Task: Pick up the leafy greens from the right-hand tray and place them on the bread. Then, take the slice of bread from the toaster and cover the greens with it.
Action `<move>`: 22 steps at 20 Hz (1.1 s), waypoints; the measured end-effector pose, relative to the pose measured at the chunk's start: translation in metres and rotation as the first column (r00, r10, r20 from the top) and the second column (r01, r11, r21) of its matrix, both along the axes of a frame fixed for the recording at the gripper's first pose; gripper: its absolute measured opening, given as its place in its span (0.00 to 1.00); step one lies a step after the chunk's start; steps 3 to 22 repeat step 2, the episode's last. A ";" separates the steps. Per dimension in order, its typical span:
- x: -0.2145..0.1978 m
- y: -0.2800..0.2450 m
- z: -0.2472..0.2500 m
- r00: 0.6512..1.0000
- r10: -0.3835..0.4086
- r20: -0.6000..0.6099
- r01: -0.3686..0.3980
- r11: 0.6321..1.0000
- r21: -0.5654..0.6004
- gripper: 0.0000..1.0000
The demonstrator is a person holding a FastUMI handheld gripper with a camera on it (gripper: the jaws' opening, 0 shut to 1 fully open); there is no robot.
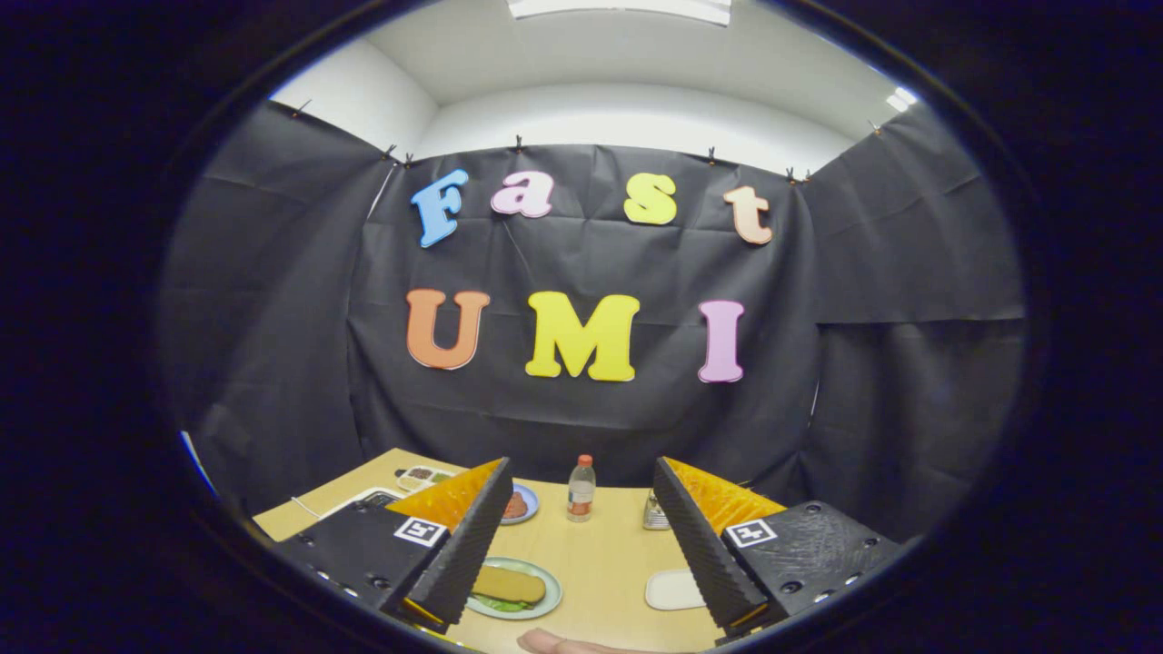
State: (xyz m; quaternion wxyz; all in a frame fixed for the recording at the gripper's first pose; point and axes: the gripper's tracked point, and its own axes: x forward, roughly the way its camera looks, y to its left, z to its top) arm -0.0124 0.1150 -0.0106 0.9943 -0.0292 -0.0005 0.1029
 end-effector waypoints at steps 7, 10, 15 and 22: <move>0.004 -0.001 -0.004 1.000 -0.009 -0.012 0.009 1.000 -0.004 0.95; 0.004 -0.001 -0.004 1.000 -0.009 -0.012 0.009 1.000 -0.004 0.95; 0.004 -0.001 -0.004 1.000 -0.009 -0.012 0.009 1.000 -0.004 0.95; 0.004 -0.001 -0.004 1.000 -0.009 -0.012 0.009 1.000 -0.004 0.95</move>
